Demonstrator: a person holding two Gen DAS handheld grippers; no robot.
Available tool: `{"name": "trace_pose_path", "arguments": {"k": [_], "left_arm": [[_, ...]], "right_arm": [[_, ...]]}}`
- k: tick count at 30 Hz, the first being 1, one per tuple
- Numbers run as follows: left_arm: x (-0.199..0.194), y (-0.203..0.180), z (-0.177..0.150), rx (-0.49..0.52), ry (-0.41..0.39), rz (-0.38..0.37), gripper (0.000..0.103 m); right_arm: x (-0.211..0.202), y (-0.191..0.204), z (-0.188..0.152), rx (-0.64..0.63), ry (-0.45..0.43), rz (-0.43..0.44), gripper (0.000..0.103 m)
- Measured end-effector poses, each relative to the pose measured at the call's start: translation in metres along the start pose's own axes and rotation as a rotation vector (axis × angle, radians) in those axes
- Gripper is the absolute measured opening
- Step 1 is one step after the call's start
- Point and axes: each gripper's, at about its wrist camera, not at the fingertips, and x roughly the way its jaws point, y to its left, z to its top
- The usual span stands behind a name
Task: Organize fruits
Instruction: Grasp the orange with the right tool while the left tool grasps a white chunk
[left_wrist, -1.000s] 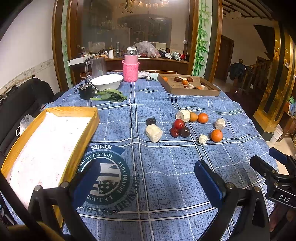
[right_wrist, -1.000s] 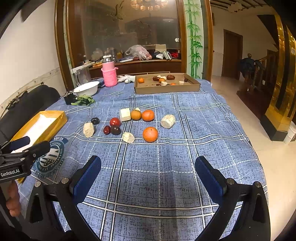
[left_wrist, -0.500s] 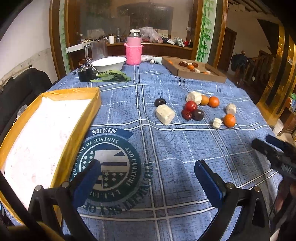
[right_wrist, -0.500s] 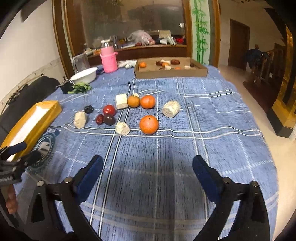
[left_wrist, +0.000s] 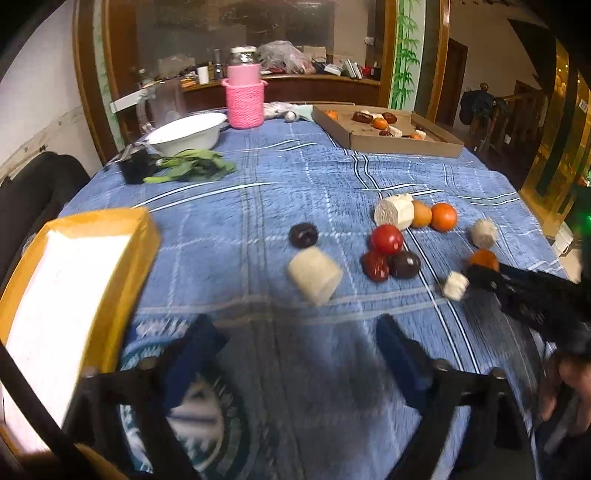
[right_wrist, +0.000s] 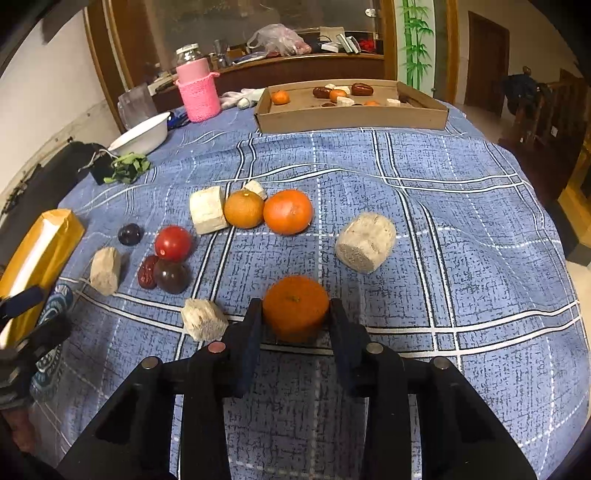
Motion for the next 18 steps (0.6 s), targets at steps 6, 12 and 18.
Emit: {"name": "trace_pose_path", "arguments": {"k": [6,12,18], "left_arm": [[0.040,-0.004,0.013,-0.017,0.072,0.008,0.039],[0.022,0.006,0.008,-0.041,0.036,-0.027,0.034],[-0.018,0.033,-0.011,-0.112,-0.021,-0.041,0.030]], "right_arm": [[-0.017,-0.009,-0.005,0.012,-0.042,0.005,0.033],[-0.034,-0.009,-0.015,0.012,-0.069,0.006,0.033],[-0.047,0.012,-0.027,-0.019,-0.083,0.029,0.033]]}}
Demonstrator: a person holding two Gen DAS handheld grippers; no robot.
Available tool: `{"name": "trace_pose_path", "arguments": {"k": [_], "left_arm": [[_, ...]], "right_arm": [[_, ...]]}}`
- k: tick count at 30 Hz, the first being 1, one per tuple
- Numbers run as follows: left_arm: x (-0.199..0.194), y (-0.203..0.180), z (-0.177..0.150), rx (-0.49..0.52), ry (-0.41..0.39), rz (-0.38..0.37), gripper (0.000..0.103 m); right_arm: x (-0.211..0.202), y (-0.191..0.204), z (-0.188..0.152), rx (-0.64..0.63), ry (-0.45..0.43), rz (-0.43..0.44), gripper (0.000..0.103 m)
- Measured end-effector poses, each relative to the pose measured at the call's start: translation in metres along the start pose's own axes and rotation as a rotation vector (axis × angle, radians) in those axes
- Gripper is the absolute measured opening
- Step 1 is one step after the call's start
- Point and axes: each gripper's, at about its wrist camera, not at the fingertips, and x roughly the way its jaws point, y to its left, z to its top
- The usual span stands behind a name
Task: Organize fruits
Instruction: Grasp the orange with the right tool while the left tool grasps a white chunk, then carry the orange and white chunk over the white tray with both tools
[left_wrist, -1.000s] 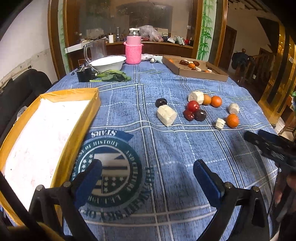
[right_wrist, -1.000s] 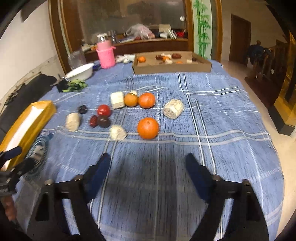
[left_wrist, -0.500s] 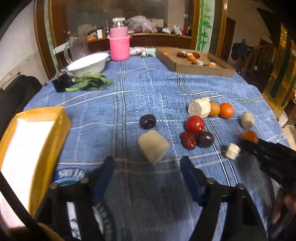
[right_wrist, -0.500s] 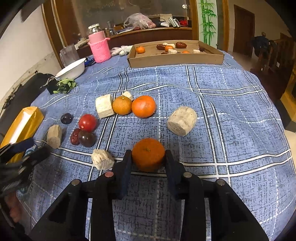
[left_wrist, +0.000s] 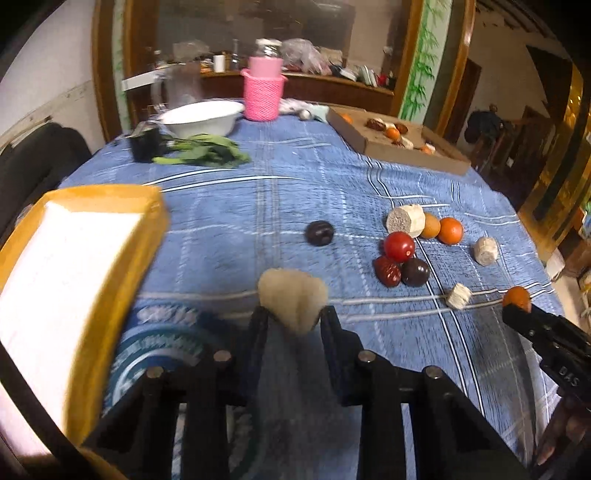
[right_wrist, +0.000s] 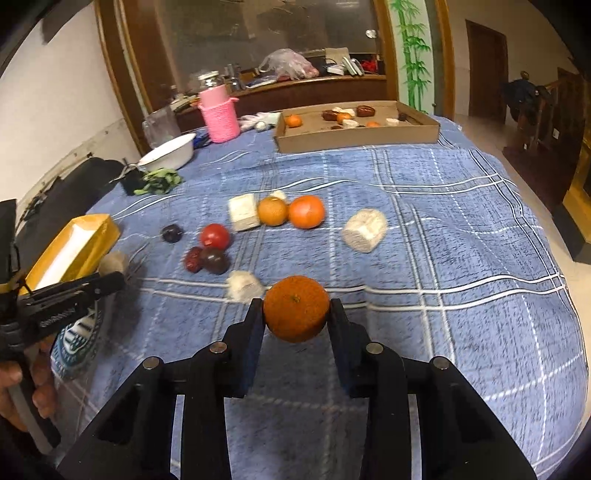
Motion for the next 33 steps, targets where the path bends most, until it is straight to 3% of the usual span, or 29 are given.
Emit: {"name": "trace_pose_path", "arguments": {"k": [1,2,10,14,19,21,24,27,28,29,30,32,33], "left_arm": [[-0.006,0.005,-0.002,-0.009,-0.010,0.000,0.026],[-0.012,0.011,-0.004,-0.015,-0.017,-0.001,0.015],[-0.051,0.044,-0.019,-0.039,-0.062,0.007,0.015],[-0.037,0.042,-0.023,-0.053,-0.017,-0.047,0.015],[-0.007,0.007,-0.017,0.017,0.016,-0.033,0.017],[-0.004,-0.007,-0.012,0.061,-0.040,0.022,0.041],[0.005,-0.013,-0.005,0.076,-0.037,0.060,0.042],[0.005,-0.012,-0.004,0.099,-0.036,0.026,0.045],[0.006,-0.012,-0.004,0.120,-0.037,0.020,0.051],[0.008,-0.011,-0.005,0.124,-0.030,0.006,0.069],[0.012,-0.007,-0.006,0.104,-0.007,-0.011,0.074],[0.019,0.000,-0.010,0.061,-0.013,-0.006,0.072],[0.020,0.002,-0.010,0.052,-0.030,0.009,0.064]], "right_arm": [[-0.002,0.004,-0.002,-0.002,-0.002,0.007,0.033],[-0.004,0.008,-0.003,-0.006,-0.005,0.010,0.033],[-0.024,0.048,-0.010,-0.032,-0.037,0.053,0.033],[-0.029,0.055,-0.014,-0.032,-0.044,0.060,0.033],[-0.030,0.049,-0.018,-0.005,-0.043,0.074,0.033],[-0.028,0.046,-0.018,0.004,-0.039,0.077,0.033],[-0.026,0.043,-0.017,0.008,-0.036,0.083,0.033],[-0.024,0.042,-0.016,0.011,-0.039,0.091,0.033],[-0.024,0.043,-0.016,0.010,-0.042,0.093,0.033],[-0.024,0.044,-0.015,0.008,-0.045,0.096,0.033],[-0.023,0.044,-0.016,0.006,-0.045,0.099,0.033],[-0.023,0.046,-0.015,0.004,-0.049,0.107,0.033],[-0.022,0.046,-0.015,0.003,-0.051,0.110,0.033]]}}
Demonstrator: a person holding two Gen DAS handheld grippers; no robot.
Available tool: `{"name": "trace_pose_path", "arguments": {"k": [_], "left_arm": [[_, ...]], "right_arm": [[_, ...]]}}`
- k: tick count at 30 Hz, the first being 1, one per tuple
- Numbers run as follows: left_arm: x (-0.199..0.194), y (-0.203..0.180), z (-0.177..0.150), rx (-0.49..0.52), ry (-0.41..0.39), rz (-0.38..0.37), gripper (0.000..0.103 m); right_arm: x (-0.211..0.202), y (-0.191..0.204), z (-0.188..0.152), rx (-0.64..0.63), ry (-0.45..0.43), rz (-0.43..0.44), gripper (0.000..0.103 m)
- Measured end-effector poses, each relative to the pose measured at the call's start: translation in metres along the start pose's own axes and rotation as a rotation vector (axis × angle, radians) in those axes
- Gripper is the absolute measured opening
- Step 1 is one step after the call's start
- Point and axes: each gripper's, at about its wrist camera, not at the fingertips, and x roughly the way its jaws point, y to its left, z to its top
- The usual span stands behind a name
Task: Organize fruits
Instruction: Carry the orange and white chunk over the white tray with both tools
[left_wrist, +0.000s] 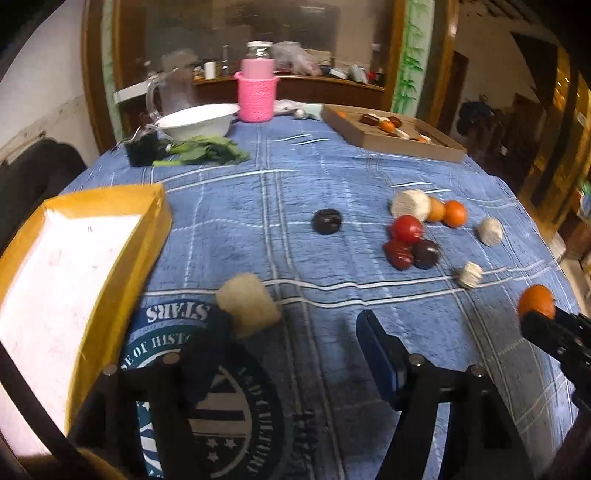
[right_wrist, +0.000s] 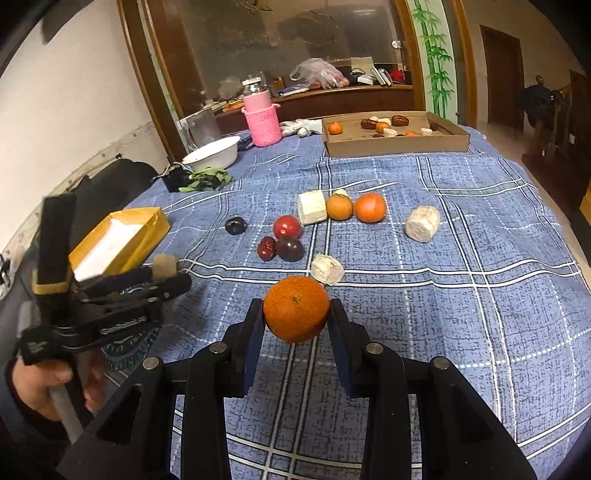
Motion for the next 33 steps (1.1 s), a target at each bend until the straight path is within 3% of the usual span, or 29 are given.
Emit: {"name": "trace_pose_path", "arguments": {"k": [1,3,4,11,18,19,21,23,25,26,27,29,33], "left_arm": [[0.000,0.001,0.000,-0.004,-0.014,0.015,0.059],[-0.001,0.001,0.003,0.006,-0.023,0.036,0.033],[-0.001,0.002,0.004,0.006,-0.023,0.040,0.027],[-0.009,0.018,-0.003,-0.017,-0.044,-0.016,0.016],[-0.006,0.012,0.006,0.014,-0.033,-0.010,0.019],[-0.004,0.011,0.009,0.011,-0.032,0.001,0.024],[0.002,0.009,0.014,-0.011,-0.017,0.027,0.054],[0.007,0.008,0.018,-0.027,-0.029,0.056,0.066],[0.014,0.006,0.021,-0.027,-0.029,0.054,0.066],[0.017,0.006,0.022,-0.027,-0.021,0.055,0.055],[0.022,0.004,0.023,-0.021,-0.008,0.075,0.035],[0.022,0.002,0.023,-0.007,-0.010,0.105,0.034],[0.011,0.009,0.016,-0.025,-0.019,0.059,0.033]], "right_arm": [[0.000,0.000,0.000,0.000,-0.001,0.004,0.033],[0.002,0.000,0.000,-0.001,0.002,0.010,0.033],[0.004,0.000,0.000,-0.003,0.006,0.011,0.033],[0.009,0.000,-0.001,0.004,0.008,0.026,0.033],[0.011,0.006,-0.003,-0.007,0.012,0.037,0.033],[0.010,0.006,-0.003,-0.008,0.010,0.039,0.033],[0.009,0.005,-0.002,-0.007,0.005,0.044,0.033],[0.008,0.003,-0.003,-0.006,0.004,0.048,0.033],[0.009,0.001,-0.002,-0.003,0.003,0.050,0.033],[0.009,-0.001,-0.002,-0.001,0.003,0.051,0.033],[0.010,-0.002,-0.002,0.003,0.005,0.053,0.033],[0.012,-0.004,-0.001,0.009,0.006,0.055,0.033],[0.012,-0.004,-0.001,0.010,0.007,0.055,0.033]]}}
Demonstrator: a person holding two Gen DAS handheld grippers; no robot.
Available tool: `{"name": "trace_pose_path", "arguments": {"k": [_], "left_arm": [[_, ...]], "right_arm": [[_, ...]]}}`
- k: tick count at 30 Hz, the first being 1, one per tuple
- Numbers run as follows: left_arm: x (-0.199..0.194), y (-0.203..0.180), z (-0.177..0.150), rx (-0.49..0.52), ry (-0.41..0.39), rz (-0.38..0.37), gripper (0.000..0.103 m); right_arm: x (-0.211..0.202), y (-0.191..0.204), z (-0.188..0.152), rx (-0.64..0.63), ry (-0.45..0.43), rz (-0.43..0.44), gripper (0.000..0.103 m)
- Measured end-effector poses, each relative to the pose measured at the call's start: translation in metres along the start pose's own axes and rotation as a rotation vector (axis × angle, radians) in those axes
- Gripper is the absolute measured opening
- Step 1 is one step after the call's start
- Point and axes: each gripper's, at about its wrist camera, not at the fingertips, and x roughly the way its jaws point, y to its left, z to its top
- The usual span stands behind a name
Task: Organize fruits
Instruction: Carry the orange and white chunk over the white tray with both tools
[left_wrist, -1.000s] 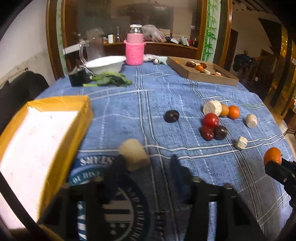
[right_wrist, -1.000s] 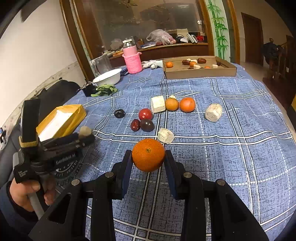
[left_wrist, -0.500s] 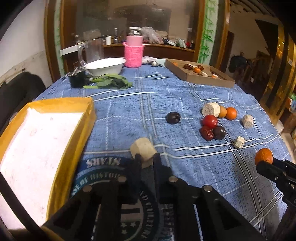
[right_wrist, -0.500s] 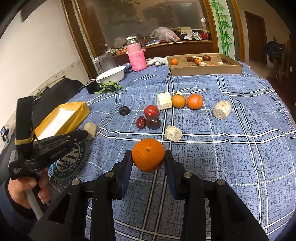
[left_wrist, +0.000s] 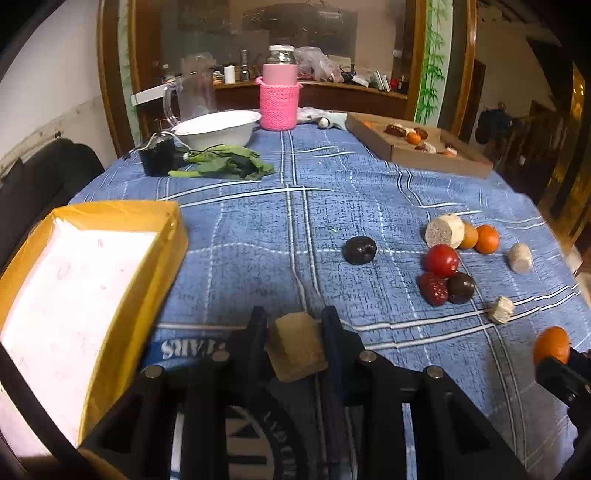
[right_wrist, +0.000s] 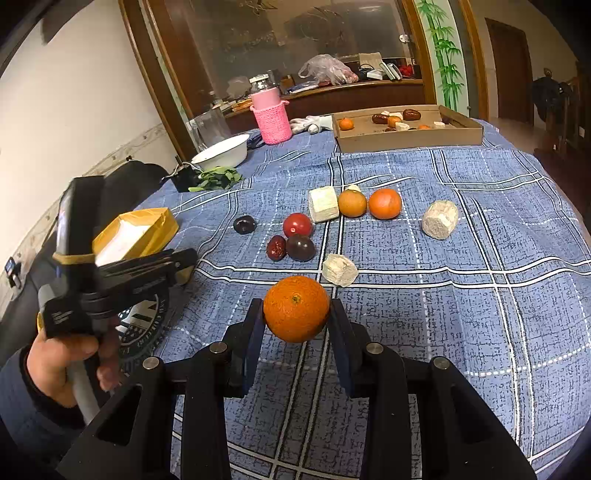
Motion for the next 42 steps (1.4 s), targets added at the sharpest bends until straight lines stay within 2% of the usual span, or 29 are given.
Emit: {"name": "trace_pose_path", "arguments": {"k": [10,17,20,28,37,42], "left_arm": [[-0.065,0.004,-0.033,-0.022,-0.061,-0.103,0.033],[-0.114,0.012,-0.038,-0.044,-0.134,-0.144,0.033],[-0.130,0.025,-0.037,-0.062,-0.158,-0.128,0.033],[-0.158,0.090,-0.037,-0.160,-0.211,-0.010,0.033],[-0.159,0.163,-0.041,-0.276,-0.217,0.128,0.033],[-0.152,0.194,-0.047,-0.324,-0.195,0.192,0.033]], "right_arm": [[-0.008,0.025,-0.004,-0.032,-0.019,-0.018,0.033],[-0.025,0.056,-0.003,-0.078,-0.038,-0.009,0.033],[-0.029,0.070,0.000,-0.098,-0.050,0.006,0.033],[-0.028,0.121,0.015,-0.174,-0.069,0.082,0.033],[0.001,0.189,0.030,-0.261,-0.051,0.179,0.033],[0.029,0.225,0.035,-0.300,-0.019,0.212,0.033]]}}
